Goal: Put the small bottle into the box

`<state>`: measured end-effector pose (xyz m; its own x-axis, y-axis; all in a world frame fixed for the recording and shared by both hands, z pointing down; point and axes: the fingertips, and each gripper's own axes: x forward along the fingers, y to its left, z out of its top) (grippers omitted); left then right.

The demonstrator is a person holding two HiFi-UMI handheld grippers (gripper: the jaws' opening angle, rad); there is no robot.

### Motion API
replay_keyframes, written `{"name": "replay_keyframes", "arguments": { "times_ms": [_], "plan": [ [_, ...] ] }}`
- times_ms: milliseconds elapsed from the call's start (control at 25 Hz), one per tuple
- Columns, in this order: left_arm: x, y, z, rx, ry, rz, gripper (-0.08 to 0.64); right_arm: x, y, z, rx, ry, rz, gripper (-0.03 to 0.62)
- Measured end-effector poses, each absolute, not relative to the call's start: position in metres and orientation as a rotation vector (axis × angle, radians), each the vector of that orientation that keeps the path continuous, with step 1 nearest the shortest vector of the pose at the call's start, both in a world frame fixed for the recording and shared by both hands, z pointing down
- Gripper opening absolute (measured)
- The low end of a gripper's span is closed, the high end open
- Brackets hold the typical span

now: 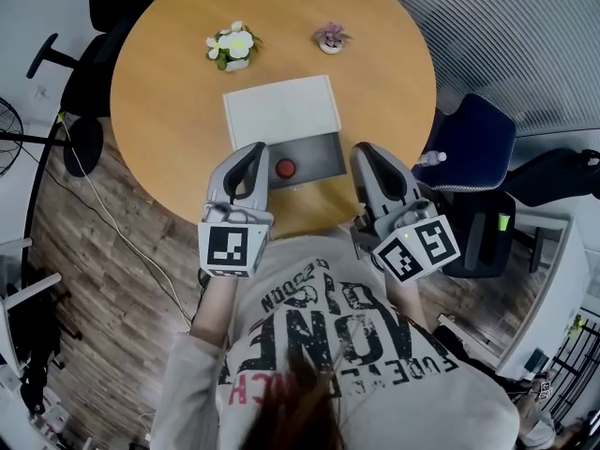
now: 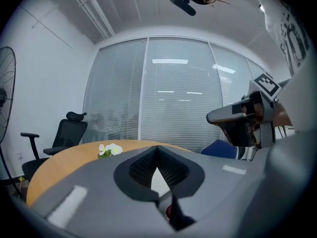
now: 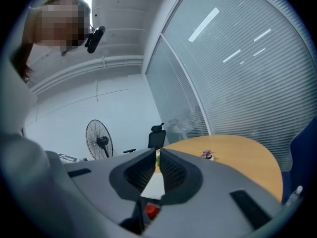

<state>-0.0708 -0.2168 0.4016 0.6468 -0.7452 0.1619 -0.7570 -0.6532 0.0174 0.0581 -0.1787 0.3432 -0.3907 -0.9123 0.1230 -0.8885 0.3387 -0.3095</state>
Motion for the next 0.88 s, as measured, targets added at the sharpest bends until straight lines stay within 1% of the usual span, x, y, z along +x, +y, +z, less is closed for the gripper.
{"name": "replay_keyframes", "arguments": {
  "times_ms": [480, 880],
  "plan": [
    [-0.091, -0.228, 0.317, 2.881, -1.405, 0.195, 0.01, 0.055, -0.186, 0.308, -1.629, 2.514, -0.394, 0.031],
    [-0.118, -0.198, 0.269, 2.878, -1.563, 0.017, 0.01, 0.046, -0.176, 0.285, -1.522, 2.55, -0.346, 0.031]
  ]
}}
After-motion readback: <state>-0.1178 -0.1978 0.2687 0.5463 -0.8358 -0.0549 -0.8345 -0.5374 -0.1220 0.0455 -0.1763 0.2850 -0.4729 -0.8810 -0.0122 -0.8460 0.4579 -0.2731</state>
